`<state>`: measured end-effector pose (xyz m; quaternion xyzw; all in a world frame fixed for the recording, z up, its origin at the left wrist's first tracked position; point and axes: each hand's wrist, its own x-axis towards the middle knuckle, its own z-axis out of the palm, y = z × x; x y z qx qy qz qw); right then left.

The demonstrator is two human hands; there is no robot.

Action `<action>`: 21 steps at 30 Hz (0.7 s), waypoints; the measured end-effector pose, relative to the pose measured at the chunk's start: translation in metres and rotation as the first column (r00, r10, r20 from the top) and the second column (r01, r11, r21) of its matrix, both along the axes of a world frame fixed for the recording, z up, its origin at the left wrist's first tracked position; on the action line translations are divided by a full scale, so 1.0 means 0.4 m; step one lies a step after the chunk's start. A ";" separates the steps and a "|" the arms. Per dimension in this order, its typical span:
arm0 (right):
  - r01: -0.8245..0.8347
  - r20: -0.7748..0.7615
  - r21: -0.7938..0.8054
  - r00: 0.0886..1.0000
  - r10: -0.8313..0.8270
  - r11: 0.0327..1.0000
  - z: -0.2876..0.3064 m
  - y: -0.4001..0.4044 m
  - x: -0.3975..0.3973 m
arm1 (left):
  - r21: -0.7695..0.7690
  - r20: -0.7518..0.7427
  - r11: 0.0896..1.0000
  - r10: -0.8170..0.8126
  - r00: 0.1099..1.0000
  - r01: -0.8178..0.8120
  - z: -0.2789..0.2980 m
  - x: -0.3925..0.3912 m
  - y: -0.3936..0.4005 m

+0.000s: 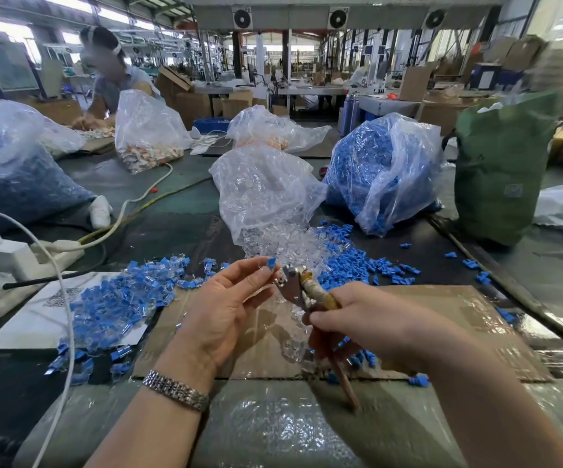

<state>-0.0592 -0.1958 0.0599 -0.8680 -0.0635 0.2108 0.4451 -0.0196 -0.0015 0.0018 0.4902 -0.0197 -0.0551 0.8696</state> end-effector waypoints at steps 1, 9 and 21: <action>-0.012 0.017 -0.013 1.000 0.013 1.000 0.000 0.009 -0.003 | 0.003 0.007 1.000 0.008 1.000 -0.008 -0.001 0.001 -0.003; -0.006 0.047 -0.019 0.999 0.006 1.000 -0.002 0.031 -0.007 | 0.062 0.050 0.998 -0.021 0.999 0.018 -0.011 0.002 0.004; 0.088 0.080 -0.017 0.993 -0.086 0.996 -0.044 0.063 -0.005 | 0.269 0.109 0.962 0.018 0.994 -0.047 -0.013 -0.003 0.002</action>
